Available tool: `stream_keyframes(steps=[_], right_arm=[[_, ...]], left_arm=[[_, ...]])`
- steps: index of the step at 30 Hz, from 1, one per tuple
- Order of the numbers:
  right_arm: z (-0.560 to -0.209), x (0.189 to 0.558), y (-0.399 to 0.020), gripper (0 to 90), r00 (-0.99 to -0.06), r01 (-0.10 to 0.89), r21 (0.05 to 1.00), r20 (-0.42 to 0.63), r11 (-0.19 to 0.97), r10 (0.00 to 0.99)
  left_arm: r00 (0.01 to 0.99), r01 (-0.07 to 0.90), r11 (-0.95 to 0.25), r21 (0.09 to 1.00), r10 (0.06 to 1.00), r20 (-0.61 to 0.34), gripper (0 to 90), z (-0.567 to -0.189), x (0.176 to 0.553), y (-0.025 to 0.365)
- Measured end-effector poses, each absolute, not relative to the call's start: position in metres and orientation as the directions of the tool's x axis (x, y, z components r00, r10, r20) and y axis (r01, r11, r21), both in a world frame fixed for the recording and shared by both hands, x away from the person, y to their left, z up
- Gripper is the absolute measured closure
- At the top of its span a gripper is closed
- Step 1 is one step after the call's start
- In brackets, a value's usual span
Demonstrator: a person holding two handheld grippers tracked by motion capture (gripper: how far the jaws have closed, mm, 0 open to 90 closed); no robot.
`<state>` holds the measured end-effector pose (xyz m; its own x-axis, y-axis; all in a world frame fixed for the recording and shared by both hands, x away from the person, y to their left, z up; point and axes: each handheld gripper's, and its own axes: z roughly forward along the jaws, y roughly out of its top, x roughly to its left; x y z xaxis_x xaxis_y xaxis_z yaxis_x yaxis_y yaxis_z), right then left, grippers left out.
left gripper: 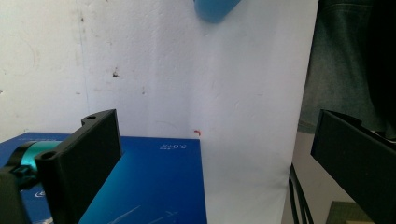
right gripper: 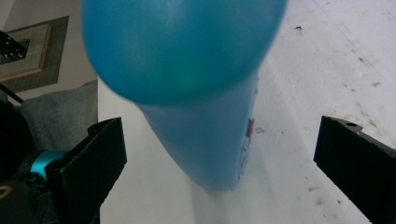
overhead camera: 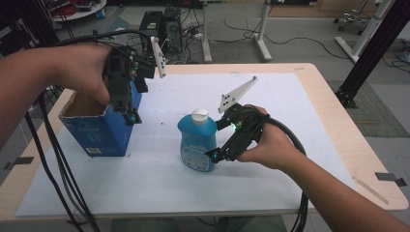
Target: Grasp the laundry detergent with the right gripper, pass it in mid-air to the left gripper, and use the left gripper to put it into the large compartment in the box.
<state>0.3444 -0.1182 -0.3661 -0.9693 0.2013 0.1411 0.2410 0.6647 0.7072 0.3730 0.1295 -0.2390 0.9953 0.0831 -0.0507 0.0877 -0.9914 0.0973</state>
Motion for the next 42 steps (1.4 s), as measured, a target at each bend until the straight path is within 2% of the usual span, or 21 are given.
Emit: stream_keyframes(steps=[42], right_arm=[[-0.403,0.334,-0.099,3.7,-0.952,0.240,0.827,0.097,0.509,0.291]], left_arm=[[0.995,0.093,-0.991,0.093,0.089,-0.051,1.7,-0.243,0.372,0.135]])
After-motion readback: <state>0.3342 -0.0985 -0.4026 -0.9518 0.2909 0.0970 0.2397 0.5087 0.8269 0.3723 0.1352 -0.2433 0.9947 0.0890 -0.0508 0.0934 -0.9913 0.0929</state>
